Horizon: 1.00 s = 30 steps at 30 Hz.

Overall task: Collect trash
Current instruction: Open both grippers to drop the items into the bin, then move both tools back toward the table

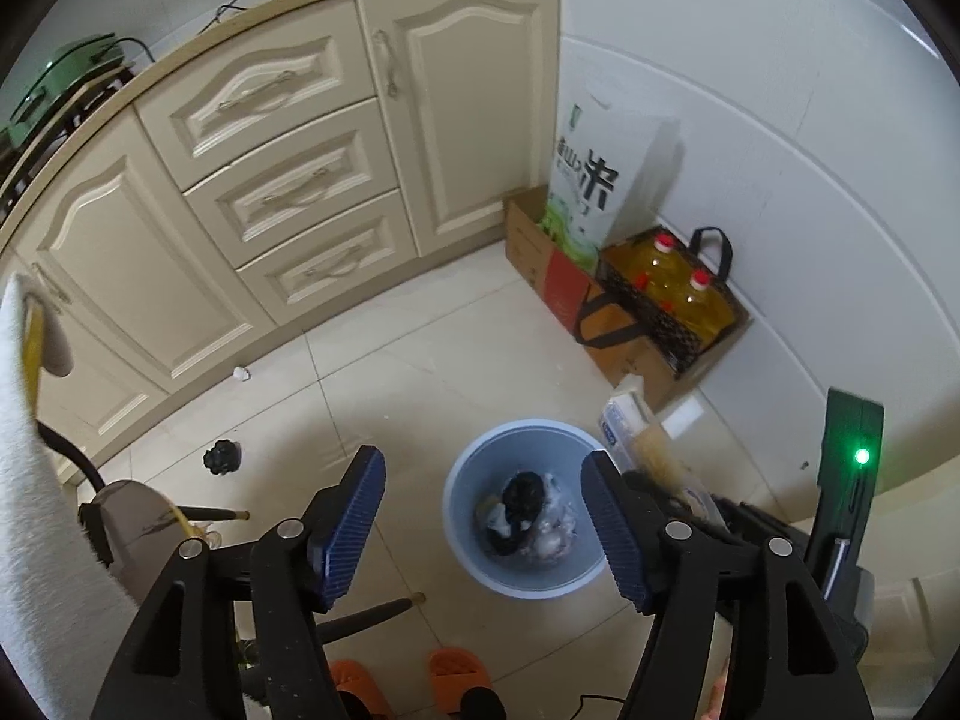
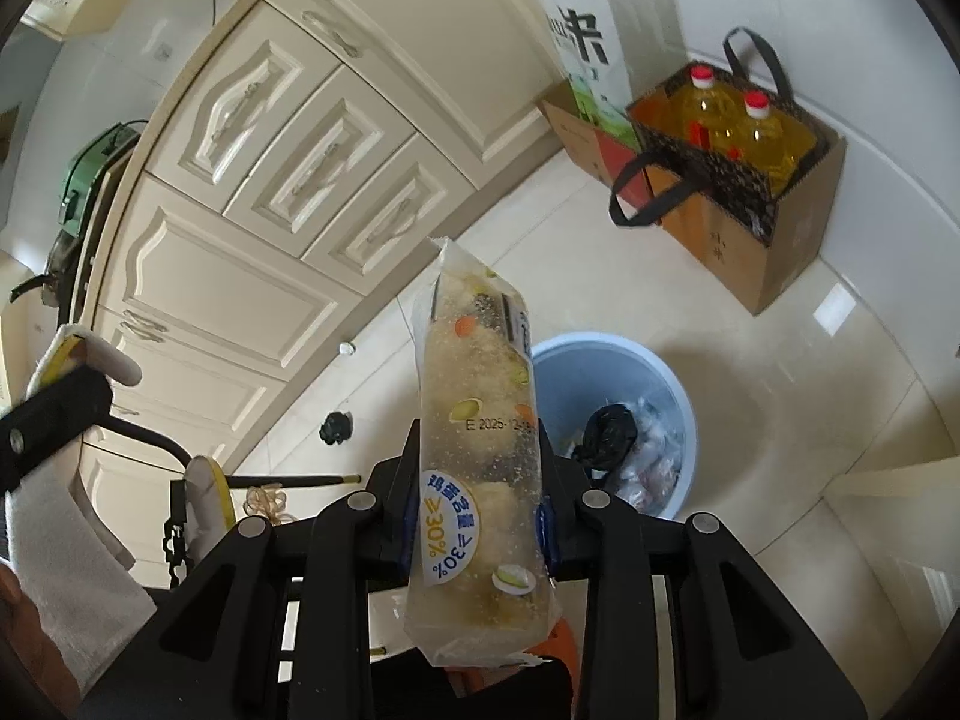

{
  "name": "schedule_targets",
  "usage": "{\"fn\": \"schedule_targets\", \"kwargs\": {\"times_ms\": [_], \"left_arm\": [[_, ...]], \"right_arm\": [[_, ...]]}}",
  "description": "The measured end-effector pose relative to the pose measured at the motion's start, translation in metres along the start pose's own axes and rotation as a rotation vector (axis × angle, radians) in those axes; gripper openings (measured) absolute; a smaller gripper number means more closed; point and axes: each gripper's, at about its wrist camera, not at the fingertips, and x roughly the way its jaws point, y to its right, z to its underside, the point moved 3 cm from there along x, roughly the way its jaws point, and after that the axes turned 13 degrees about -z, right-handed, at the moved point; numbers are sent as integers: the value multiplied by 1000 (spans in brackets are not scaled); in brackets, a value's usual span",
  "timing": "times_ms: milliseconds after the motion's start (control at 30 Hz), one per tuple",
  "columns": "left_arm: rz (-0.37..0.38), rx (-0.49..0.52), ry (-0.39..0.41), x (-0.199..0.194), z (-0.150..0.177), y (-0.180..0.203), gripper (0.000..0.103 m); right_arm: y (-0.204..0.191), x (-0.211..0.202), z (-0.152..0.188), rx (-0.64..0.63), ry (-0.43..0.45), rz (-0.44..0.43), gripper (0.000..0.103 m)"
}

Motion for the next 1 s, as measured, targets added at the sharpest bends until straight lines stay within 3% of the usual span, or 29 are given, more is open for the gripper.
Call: {"fn": "schedule_targets", "kwargs": {"times_ms": [67,133,300,500,567,667,867,1000], "left_arm": [[-2,-11,4,-11,3,-4,64],[-12,-17,18,-23,5,-8,65],[-14,-55,48,-60,15,-22,67],[-10,-113,146,-133,42,-55,72],[-5,-136,198,-165,56,-73,82],[-1,-159,265,-204,82,-103,87],[-94,-265,353,-263,154,-193,97],[-243,-337,348,-282,217,-269,101]], "right_arm": [[-8,-5,-4,-18,14,14,58],[-20,-17,-7,-42,38,18,66],[-54,-48,-5,-89,69,13,69],[-121,-99,8,-203,137,-13,82],[-149,-115,14,-251,156,-27,86],[-197,-131,26,-334,171,-53,91],[-299,-130,62,-511,146,-111,97],[-369,-102,95,-632,72,-157,98]]}}
